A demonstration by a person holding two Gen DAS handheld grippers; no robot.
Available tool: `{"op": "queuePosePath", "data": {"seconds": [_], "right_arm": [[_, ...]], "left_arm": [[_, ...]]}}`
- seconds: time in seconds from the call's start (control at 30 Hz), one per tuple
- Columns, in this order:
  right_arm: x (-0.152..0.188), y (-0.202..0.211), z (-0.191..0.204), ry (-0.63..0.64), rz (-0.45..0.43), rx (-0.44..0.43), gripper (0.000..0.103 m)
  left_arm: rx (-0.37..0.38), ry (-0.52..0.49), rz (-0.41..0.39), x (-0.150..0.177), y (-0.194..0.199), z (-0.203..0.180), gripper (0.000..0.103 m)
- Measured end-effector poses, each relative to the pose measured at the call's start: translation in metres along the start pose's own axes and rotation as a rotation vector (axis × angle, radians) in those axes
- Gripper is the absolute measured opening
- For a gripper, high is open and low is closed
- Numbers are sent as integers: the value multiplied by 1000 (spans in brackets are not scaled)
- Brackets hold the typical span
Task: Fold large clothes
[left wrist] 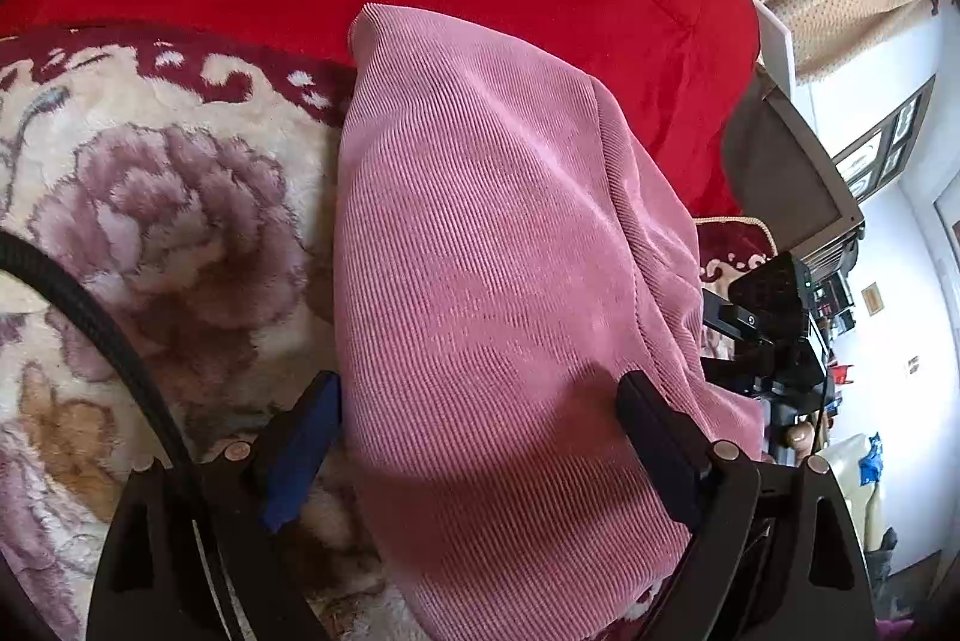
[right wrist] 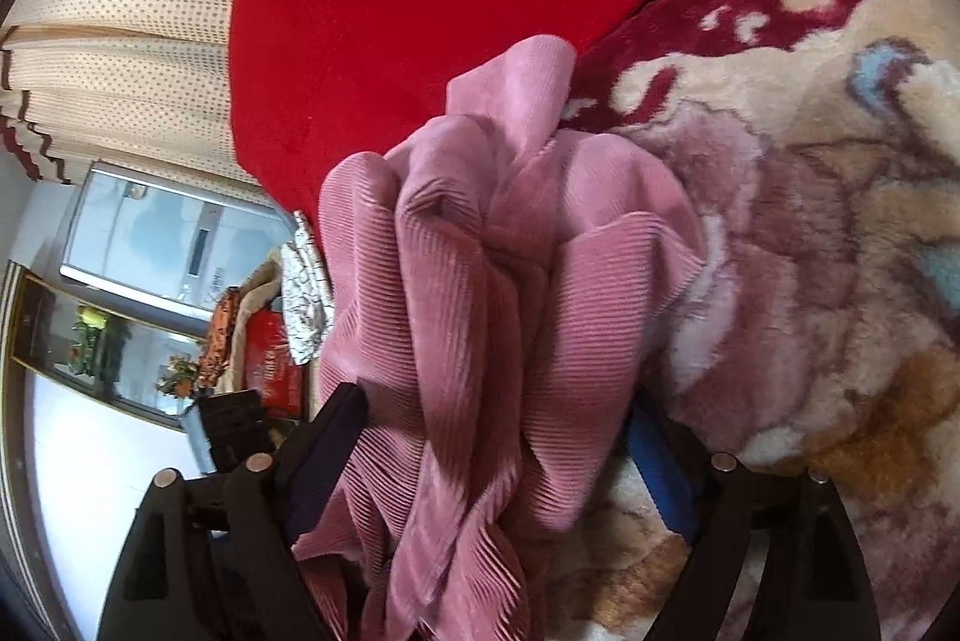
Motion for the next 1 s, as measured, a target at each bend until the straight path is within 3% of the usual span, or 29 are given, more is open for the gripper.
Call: {"op": "queuePosePath", "data": {"seconds": [0.23, 0.5, 0.53, 0.67, 0.73, 0.8, 1.0], "right_arm": [[0, -9, 18, 19, 0, -66, 100], [0, -17, 29, 66, -46, -31, 102], [2, -17, 30, 88, -50, -7, 101], [6, -16, 33, 148, -73, 90, 86], [7, -14, 37, 167, -91, 113, 79], [9, -11, 43, 195, -109, 131, 72], [15, 3, 60, 297, -187, 202, 66]], "left_arm": [[34, 10, 1, -2, -10, -3, 97], [51, 39, -26, -19, -29, -10, 97], [51, 34, -31, -20, -29, -12, 95], [-3, -24, -54, -26, -24, -18, 67], [-6, -40, -67, -29, -22, -21, 59], [-12, -58, -74, -30, -22, -23, 55], [-39, -138, -101, -32, -17, -41, 50]]}}
Point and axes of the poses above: each gripper's, at about its wrist camera, not at the fingertips, and y roughly against the way its jaws point, z to its left, x to its underside, the point moved 9 cm from there along -y, roughly the way its jaws point, and after that the axes turned 11 degrees about x, right-handed, at the moved point
